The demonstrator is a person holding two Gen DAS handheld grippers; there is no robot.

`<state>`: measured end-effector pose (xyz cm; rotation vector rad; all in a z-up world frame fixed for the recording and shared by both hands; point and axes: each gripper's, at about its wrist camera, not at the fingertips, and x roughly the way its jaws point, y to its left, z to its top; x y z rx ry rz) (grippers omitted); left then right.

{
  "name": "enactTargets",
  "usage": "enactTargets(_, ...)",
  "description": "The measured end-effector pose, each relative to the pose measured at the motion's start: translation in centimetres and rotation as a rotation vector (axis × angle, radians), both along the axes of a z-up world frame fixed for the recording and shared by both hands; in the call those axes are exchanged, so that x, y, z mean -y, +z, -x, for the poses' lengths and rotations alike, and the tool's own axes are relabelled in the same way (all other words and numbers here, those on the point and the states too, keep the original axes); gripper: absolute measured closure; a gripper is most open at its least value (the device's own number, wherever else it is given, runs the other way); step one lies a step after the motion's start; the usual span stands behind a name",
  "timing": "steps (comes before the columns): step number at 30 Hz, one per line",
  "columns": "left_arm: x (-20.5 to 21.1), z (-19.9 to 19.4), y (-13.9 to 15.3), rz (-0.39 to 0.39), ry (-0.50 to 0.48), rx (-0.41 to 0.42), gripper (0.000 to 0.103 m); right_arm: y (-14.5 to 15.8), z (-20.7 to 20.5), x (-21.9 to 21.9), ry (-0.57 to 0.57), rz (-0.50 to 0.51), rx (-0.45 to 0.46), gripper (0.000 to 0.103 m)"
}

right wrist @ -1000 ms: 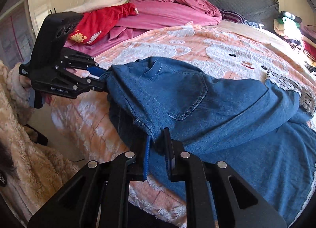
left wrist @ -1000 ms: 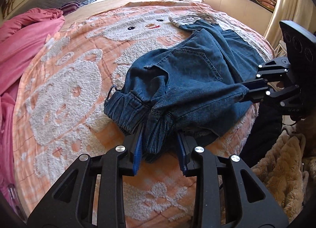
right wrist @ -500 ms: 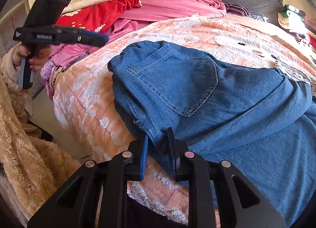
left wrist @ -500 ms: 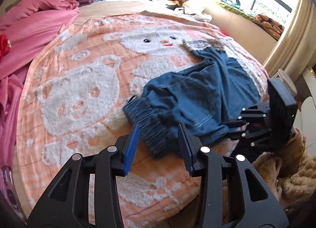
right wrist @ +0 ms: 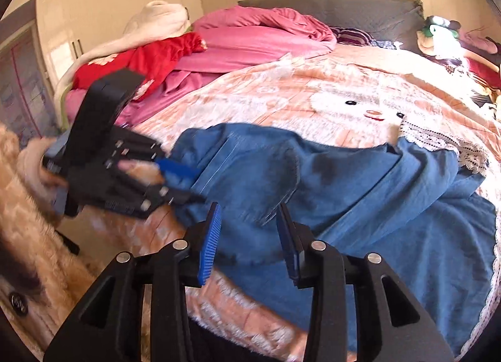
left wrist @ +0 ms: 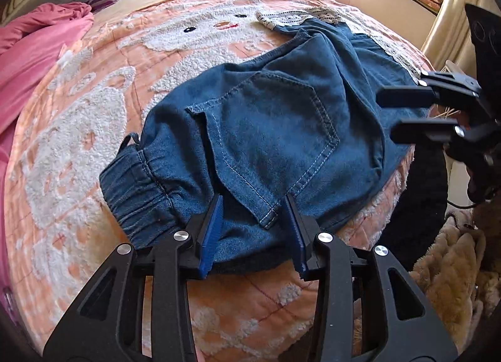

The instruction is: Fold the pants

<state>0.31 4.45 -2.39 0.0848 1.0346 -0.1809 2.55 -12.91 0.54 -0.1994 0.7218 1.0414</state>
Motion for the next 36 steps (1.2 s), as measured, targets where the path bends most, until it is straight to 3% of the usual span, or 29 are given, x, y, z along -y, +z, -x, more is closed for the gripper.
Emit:
enactTargets(4,0.1,0.1,-0.4,-0.01,-0.005,0.008,0.071,-1.0,-2.0,-1.9,-0.018,0.072,-0.003,0.066)
enactTargets(9,-0.6,-0.2,-0.6,0.033,-0.003,0.004,0.071,-4.4,-4.2,-3.1,-0.085,0.201,-0.094,0.065)
enactTargets(12,-0.8,0.0,0.5,0.058,0.024,0.033,0.07,-4.6,-4.2,-2.8,-0.093,0.163,-0.115,0.063)
enactTargets(14,-0.7,0.6,2.4,0.075,0.018,0.091,0.064,-3.7,-4.1,-1.8,-0.093,0.13,-0.105,0.063)
enactTargets(17,-0.2,0.9,4.9,0.059,-0.002,0.171,0.06,-1.4,-4.7,0.7,-0.169,0.064,-0.07,0.062)
enactTargets(20,0.2,-0.1,6.0,0.115,-0.016,0.19,0.059,0.5,-5.8,3.0,-0.265,0.057,-0.014,0.062)
enactTargets(26,4.2,-3.2,4.8,0.232,-0.116,0.136,0.059,2.4,-9.6,6.4,-0.422,0.078,0.023,0.062)
enactTargets(31,8.3,-5.2,2.8,0.309,-0.21,0.069,0.059,2.9,-12.4,6.5,-0.458,0.1,0.032,0.062)
enactTargets(33,9.2,-6.0,1.9,0.308,-0.205,0.048,0.059,2.9,-13.4,5.6,-0.455,0.111,0.039,0.042)
enactTargets(36,9.3,-7.5,0.3,0.318,-0.159,0.012,0.07,2.7,-15.4,3.6,-0.432,0.122,0.032,0.042)
